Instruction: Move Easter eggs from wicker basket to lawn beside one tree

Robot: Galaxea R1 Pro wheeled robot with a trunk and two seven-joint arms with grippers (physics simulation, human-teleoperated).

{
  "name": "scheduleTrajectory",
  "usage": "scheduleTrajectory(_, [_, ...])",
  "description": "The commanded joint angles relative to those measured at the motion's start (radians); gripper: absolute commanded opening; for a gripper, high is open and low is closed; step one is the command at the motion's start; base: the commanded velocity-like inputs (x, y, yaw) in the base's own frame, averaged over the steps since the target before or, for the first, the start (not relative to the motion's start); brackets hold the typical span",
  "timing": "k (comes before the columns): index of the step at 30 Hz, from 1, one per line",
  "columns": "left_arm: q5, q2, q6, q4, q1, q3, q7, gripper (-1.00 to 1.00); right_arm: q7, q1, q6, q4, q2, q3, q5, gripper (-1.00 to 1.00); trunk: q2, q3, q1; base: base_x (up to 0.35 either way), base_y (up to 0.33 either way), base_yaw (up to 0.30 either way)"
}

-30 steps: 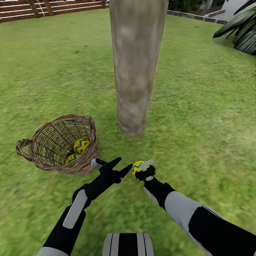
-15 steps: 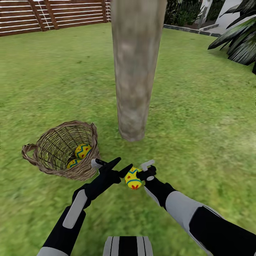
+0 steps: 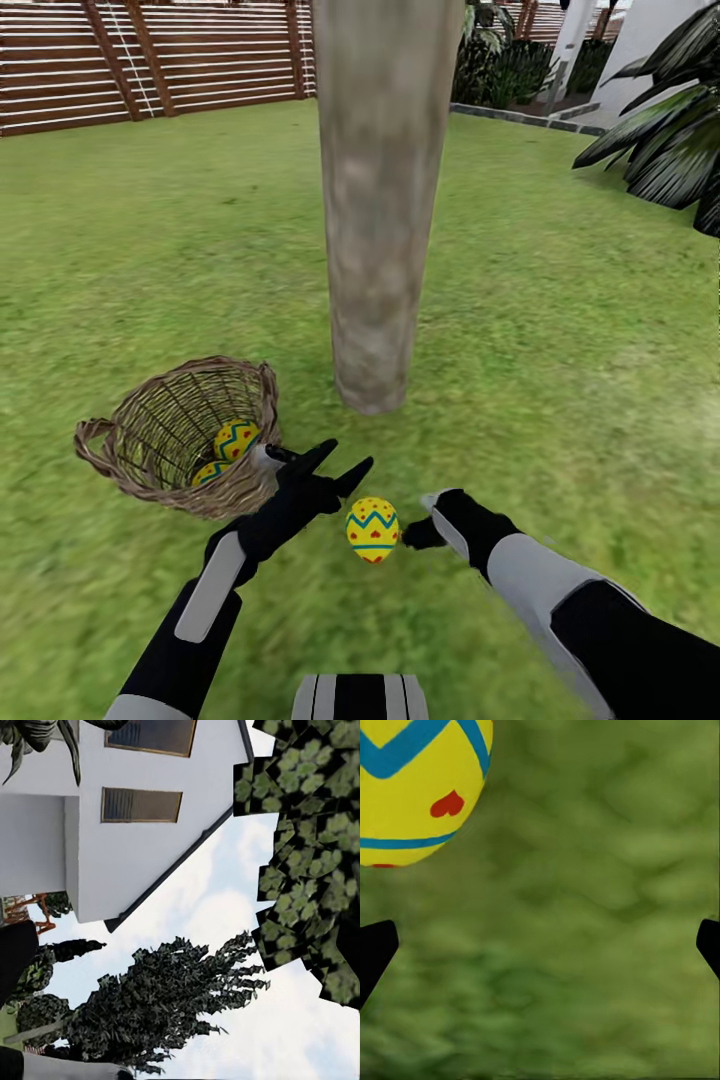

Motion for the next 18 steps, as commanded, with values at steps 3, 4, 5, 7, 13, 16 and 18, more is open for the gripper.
scheduleTrajectory(3, [-0.001,-0.001,0.003,0.001,0.0,-0.049,0.004,1.0,0.307,0.002,0.022,0.01,-0.109,0.009,-0.01,1.0,0.0,0.011,-0.001,0.0,0.0,0.0])
scheduleTrajectory(4, [-0.002,-0.002,0.003,0.0,0.0,-0.068,0.009,1.0,0.371,0.003,0.056,0.006,-0.132,0.009,-0.009,1.0,0.001,0.015,-0.002,0.0,0.0,0.0])
scheduleTrajectory(5, [-0.002,-0.002,0.002,0.0,0.0,-0.076,0.014,1.0,0.421,0.003,0.078,0.002,-0.15,0.009,-0.008,1.0,0.001,0.019,-0.002,0.0,0.0,0.0])
scheduleTrajectory(7, [-0.002,-0.002,0.002,-0.001,0.0,-0.083,0.037,1.0,0.522,0.003,0.096,0.001,-0.18,0.009,-0.008,1.0,0.001,0.027,-0.003,0.0,0.0,0.0])
scheduleTrajectory(13, [-0.002,0.0,0.003,-0.007,0.0,-0.084,0.083,1.0,0.749,0.003,0.102,0.003,-0.225,0.01,-0.008,1.0,0.003,0.05,-0.006,0.0,0.0,0.0])
scheduleTrajectory(16, [-0.002,0.006,0.006,-0.019,-0.001,-0.082,0.085,1.0,0.826,0.003,0.103,0.002,-0.24,0.009,-0.008,1.0,0.004,0.061,-0.007,0.0,0.0,0.0])
scheduleTrajectory(18, [-0.001,0.037,0.022,-0.052,-0.002,-0.082,0.086,1.0,0.87,0.003,0.102,0.004,-0.249,0.007,-0.009,1.0,0.004,0.069,-0.008,0.0,0.0,0.0])
